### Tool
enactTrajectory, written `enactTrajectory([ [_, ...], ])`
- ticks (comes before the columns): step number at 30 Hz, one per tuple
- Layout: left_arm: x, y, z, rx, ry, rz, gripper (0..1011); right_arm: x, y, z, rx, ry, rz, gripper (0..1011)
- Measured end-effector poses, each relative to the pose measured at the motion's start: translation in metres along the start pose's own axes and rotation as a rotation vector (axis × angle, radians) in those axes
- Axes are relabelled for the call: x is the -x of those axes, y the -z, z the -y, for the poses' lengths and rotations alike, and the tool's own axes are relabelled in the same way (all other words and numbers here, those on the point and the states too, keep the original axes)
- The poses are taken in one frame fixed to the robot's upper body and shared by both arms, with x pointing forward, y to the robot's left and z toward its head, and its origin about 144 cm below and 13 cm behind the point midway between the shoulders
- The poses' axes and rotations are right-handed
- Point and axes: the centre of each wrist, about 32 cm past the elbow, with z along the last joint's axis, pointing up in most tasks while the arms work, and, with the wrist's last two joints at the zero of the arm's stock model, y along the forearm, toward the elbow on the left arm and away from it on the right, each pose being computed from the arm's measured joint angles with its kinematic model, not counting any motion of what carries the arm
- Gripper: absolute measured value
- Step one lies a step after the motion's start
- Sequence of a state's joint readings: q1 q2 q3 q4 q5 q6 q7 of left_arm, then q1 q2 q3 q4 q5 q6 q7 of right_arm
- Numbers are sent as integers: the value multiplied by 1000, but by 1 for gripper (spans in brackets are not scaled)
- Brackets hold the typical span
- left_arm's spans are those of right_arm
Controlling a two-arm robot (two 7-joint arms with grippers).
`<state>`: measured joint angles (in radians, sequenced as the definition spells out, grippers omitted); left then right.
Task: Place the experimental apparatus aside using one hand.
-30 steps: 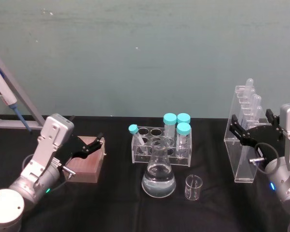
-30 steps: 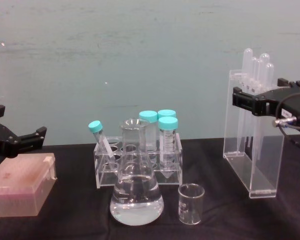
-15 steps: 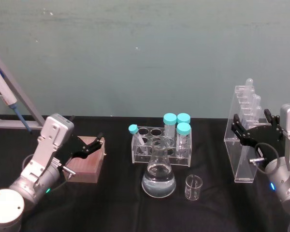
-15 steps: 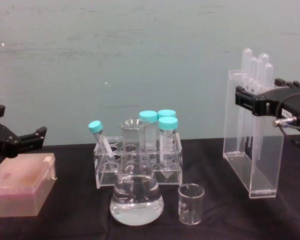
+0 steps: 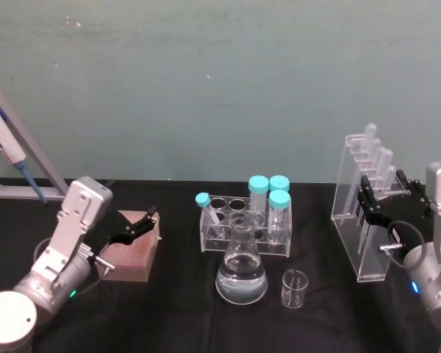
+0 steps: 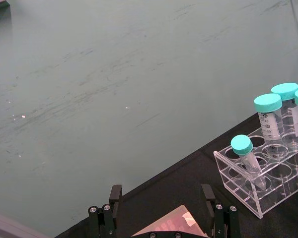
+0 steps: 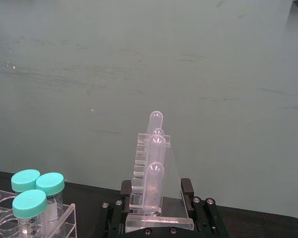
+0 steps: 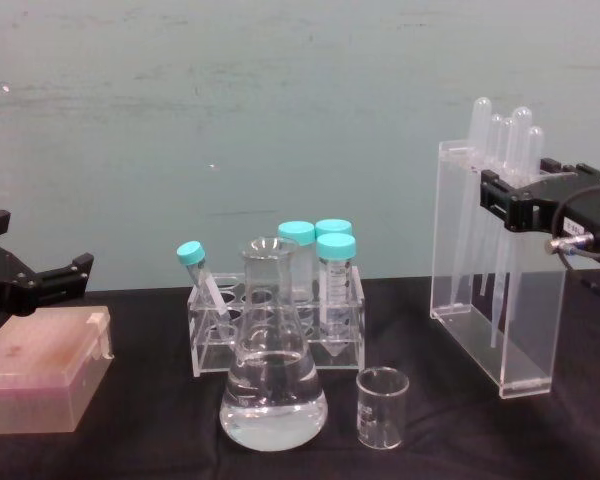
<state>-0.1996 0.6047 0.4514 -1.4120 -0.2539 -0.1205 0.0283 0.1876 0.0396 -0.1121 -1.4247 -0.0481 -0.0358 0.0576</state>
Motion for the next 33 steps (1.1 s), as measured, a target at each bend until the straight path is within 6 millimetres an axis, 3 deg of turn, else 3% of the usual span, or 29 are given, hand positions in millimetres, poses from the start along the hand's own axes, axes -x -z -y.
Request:
enactTrajectory([
  [33, 0, 0, 0, 0, 0, 0, 1000, -2, 0, -1, -14, 4, -4, 605],
])
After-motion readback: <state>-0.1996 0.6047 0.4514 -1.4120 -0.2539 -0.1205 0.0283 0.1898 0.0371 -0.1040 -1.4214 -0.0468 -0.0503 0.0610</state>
